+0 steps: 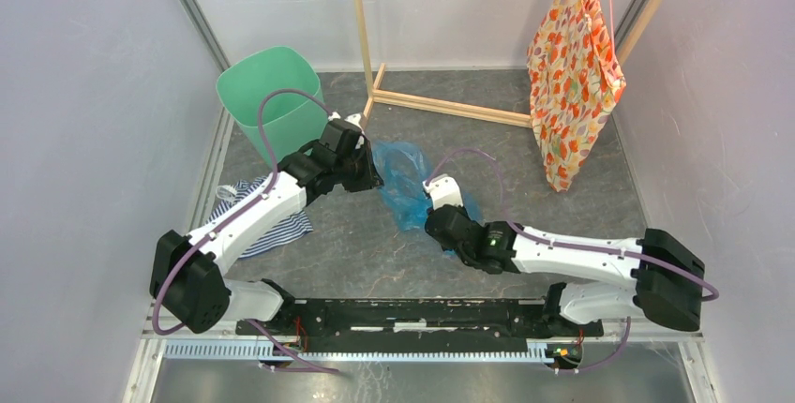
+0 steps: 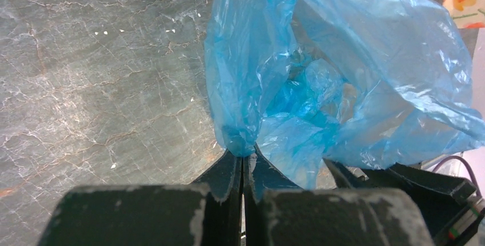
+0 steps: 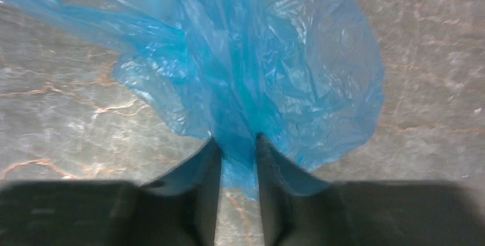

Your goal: Put the trash bags into the trash bin

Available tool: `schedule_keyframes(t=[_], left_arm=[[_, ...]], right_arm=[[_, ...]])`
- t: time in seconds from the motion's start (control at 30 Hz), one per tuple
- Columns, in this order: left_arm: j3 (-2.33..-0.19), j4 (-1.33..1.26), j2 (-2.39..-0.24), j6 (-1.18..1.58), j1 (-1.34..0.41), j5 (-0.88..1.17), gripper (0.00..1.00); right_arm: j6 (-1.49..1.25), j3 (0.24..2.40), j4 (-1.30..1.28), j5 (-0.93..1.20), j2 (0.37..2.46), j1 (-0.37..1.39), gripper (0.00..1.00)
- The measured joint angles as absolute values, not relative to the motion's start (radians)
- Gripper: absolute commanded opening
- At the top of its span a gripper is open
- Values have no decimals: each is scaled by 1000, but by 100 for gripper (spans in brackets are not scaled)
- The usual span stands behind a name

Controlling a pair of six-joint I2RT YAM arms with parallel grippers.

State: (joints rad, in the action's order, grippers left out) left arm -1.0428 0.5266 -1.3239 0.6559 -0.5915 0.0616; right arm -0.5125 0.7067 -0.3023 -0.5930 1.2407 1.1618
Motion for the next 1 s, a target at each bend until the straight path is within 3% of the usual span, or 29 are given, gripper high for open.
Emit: schedule_keyframes(t=[0.07, 0.2, 0.53, 0.83, 0.93, 1.0], left_arm=[[-1047, 531, -1324, 641, -591, 62, 2], [-1092, 575, -1324, 601, -591, 39, 2], [-1313, 662, -1324, 451, -547, -38, 2], [-1401, 710, -1332, 353, -537, 51, 2], [-1565, 739, -1414, 340, -537, 73, 2], [-1734, 740, -1502, 333, -537, 83, 2]], right_arm=[[-503, 720, -305, -595, 1264, 1141, 9], [-464, 789, -349, -610, 1254, 1076, 4], [-288, 1052, -449, -519, 1053, 839, 0], [-244, 1086, -549, -391, 1128, 758, 0], [-208, 1257, -648, -354, 1261, 688, 0], [-175, 1520, -710, -350, 1386, 649, 0]])
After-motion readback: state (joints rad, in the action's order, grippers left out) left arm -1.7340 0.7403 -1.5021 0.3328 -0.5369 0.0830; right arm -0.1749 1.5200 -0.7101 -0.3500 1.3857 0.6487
